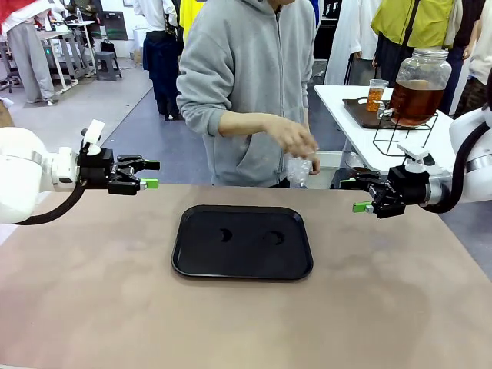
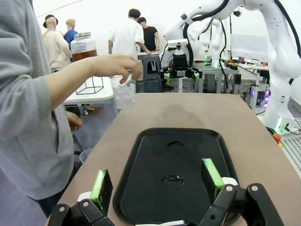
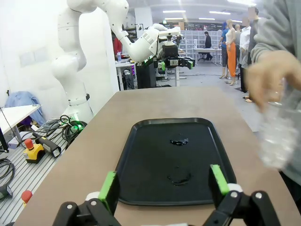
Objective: Pour the drink into the iced cup.
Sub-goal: Open the gripper to release the iced cup you were holding.
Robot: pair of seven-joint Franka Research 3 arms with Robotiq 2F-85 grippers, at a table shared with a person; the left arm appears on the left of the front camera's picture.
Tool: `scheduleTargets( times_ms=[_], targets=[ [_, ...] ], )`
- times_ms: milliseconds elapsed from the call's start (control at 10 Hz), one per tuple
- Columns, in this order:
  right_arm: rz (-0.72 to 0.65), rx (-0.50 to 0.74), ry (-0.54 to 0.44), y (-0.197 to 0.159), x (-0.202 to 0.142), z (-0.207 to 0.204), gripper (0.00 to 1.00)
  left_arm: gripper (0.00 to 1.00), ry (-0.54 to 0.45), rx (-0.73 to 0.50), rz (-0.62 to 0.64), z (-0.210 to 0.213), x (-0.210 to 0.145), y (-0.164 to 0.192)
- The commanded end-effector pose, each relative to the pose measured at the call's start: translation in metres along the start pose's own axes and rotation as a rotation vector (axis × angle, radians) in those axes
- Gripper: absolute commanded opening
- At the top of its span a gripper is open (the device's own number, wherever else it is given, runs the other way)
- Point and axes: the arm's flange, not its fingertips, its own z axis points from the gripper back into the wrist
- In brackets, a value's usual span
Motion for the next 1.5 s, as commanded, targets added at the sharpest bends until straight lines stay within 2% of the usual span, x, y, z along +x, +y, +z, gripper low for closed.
scheduleTargets(
  times_ms=[0, 1400],
  targets=[
    [-0.003, 0.0, 0.009, -0.001, 0.0054, -0.0019, 1.0, 1.0, -0.003, -0.003, 0.002, -0.0002, 0.0027, 0.0002],
    [-0.003, 0.0, 0.009, -0.001, 0.0054, -0.0019, 1.0, 1.0, -0.003, -0.003, 0.002, -0.0002, 0.0027, 0.0002]
  ],
)
